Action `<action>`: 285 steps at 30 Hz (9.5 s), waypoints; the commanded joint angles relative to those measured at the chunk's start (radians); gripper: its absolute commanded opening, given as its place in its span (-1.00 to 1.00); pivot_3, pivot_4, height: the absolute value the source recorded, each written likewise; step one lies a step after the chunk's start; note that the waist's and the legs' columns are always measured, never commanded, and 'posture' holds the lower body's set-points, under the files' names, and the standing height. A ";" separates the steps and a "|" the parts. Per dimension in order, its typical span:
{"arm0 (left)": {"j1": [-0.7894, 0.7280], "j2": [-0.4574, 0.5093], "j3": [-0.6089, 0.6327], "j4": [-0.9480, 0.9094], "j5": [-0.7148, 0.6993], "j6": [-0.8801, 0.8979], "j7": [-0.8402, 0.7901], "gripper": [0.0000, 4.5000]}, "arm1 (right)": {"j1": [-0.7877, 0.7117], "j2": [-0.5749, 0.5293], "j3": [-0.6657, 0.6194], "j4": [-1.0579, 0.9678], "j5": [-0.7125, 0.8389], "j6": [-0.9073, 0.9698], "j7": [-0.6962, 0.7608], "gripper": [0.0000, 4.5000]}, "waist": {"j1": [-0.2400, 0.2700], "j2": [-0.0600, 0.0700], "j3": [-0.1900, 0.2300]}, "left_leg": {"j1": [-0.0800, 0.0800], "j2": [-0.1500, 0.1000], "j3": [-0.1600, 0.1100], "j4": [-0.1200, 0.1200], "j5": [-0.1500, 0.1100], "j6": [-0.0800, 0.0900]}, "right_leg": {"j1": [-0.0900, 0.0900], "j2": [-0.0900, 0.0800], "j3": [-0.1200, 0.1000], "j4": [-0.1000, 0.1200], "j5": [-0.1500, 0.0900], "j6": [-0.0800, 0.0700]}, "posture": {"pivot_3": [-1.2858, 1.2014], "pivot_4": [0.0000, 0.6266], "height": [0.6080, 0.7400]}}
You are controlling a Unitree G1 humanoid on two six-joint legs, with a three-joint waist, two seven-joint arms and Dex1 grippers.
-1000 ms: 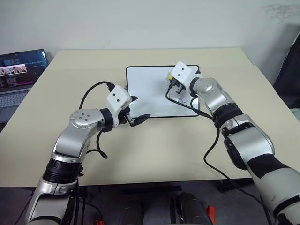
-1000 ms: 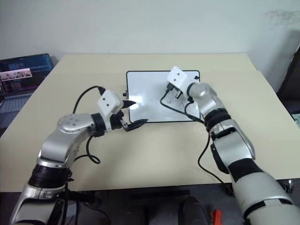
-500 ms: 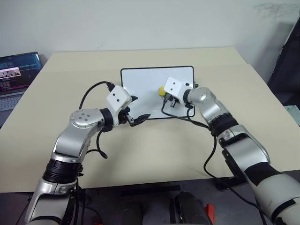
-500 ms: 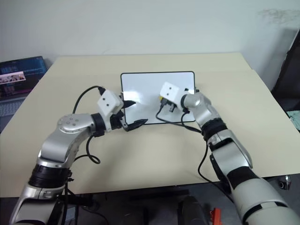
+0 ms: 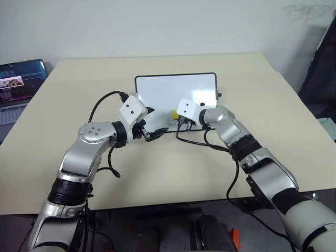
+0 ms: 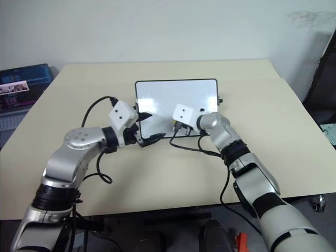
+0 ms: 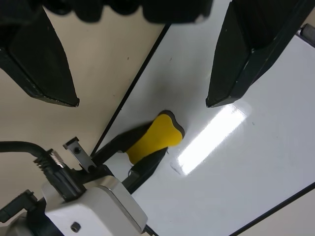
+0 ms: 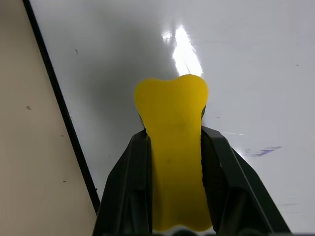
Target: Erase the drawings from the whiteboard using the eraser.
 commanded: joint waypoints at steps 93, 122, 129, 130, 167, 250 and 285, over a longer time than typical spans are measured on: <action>0.035 0.179 0.115 -0.008 -0.029 -0.010 -0.086 1.00 | 0.126 -0.485 -0.199 -0.760 0.173 0.412 0.308 -0.57 | 0.021 -0.001 0.004 | -0.021 0.000 0.001 -0.016 -0.002 -0.006 | -0.017 -0.002 -0.002 -0.016 0.000 -0.003 | 0.03 -0.52 1.00; 0.032 0.178 0.118 0.001 -0.025 -0.020 -0.084 1.00 | 0.115 -0.461 -0.187 -0.773 0.210 0.420 0.293 -0.57 | 0.026 -0.001 0.004 | -0.021 0.000 0.001 -0.014 -0.002 -0.006 | -0.017 -0.003 -0.002 -0.014 0.000 -0.004 | 0.03 -0.52 1.00; 0.011 0.159 0.135 0.001 -0.034 -0.034 -0.065 1.00 | 0.111 -0.455 -0.189 -0.771 0.214 0.413 0.283 -0.57 | 0.026 -0.001 0.004 | -0.021 0.000 0.001 -0.013 -0.002 -0.006 | -0.017 -0.003 -0.002 -0.013 0.000 -0.004 | 0.03 -0.52 1.00; 0.004 0.150 0.143 0.003 -0.039 -0.042 -0.060 1.00 | 0.111 -0.455 -0.189 -0.771 0.215 0.413 0.283 -0.57 | 0.026 -0.001 0.004 | -0.021 0.000 0.001 -0.013 -0.002 -0.006 | -0.017 -0.002 -0.002 -0.013 0.000 -0.004 | 0.03 -0.52 1.00; -0.004 0.142 0.150 -0.003 -0.054 -0.042 -0.064 1.00 | 0.116 -0.447 -0.189 -0.785 0.220 0.419 0.287 -0.57 | 0.024 -0.001 0.004 | -0.020 -0.001 0.000 0.001 -0.002 -0.006 | -0.016 -0.002 -0.001 0.001 0.000 -0.004 | 0.03 -0.52 1.00; 0.016 0.150 0.137 -0.007 -0.047 -0.028 -0.085 1.00 | 0.176 -0.191 -0.052 -0.140 0.017 -0.022 -0.069 -0.57 | 0.020 -0.004 0.002 | -0.002 0.000 0.000 0.001 0.002 -0.001 | 0.001 0.000 0.000 0.000 0.002 0.000 | 0.03 -0.52 1.00; 0.006 0.144 0.130 0.003 -0.044 -0.032 -0.087 1.00 | 0.139 -0.200 -0.091 -0.086 0.016 -0.025 -0.174 -0.57 | 0.019 -0.005 0.002 | -0.002 0.000 0.001 0.000 0.006 -0.001 | 0.000 0.001 0.002 -0.002 -0.001 -0.005 | 0.03 -0.52 1.00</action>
